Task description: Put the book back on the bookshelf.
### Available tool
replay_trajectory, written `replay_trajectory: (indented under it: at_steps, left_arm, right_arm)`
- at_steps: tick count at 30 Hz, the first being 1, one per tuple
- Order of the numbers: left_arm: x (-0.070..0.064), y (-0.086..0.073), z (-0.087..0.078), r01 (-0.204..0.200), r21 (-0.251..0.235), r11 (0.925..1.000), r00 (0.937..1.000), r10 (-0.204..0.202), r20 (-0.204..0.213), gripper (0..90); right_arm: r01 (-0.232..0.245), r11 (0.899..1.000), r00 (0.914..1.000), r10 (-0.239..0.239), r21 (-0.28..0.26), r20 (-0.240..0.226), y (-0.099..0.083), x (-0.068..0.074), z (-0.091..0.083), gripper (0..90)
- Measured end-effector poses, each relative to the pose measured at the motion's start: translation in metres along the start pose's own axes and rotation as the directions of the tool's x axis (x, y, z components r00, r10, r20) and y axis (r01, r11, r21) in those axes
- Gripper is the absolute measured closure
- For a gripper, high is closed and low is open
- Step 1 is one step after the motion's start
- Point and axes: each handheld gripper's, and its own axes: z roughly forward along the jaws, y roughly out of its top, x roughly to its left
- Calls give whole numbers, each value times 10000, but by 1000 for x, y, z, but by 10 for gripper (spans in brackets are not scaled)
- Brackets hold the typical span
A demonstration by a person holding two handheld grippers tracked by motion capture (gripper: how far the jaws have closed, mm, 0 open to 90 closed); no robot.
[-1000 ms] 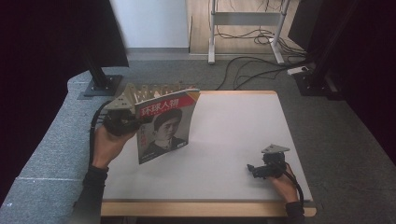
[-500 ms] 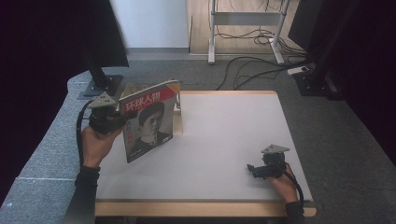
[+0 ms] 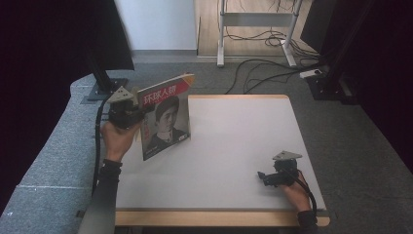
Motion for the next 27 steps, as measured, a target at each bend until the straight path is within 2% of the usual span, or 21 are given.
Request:
replay_trajectory:
  at_steps: [3,5,8,10,14,15,19,22,27]
  left_arm:
    - [-1,-3,6,-5,9,10000,10000,5,-11,869]
    - [-3,-6,8,-8,-57,10000,9999,9,127,868]
    - [-5,-13,7,73,-31,10000,9971,-70,752,866]
    - [-9,-17,7,75,144,9999,9924,-92,1229,863]
    - [-17,-23,7,-162,474,9987,9848,77,1736,852]
    - [-17,-23,7,-162,474,9987,9848,77,1736,845]
    - [-24,-25,8,-231,675,9975,9781,86,2080,816]
    - [-27,-28,8,-152,619,9980,9736,6,2285,809]
    - [-29,-34,7,-121,576,9983,9714,-19,2374,759]
  right_arm:
    - [4,10000,10000,-4,-2,1,0,0,0,0]
    - [12,10000,10000,-12,-2,4,0,0,0,0]
    - [10,10000,10000,-10,-1,2,0,0,0,0]
    - [8,10000,10000,-8,-4,5,0,0,0,0]
    - [1,10000,10000,-1,9,4,0,0,0,0]
    - [1,10000,10000,-1,9,4,0,0,0,0]
    - [-13,10000,10000,13,4,19,0,0,0,0]
    - [-8,10000,10000,8,-1,21,0,0,0,0]
    - [-14,10000,10000,14,1,18,0,0,0,0]
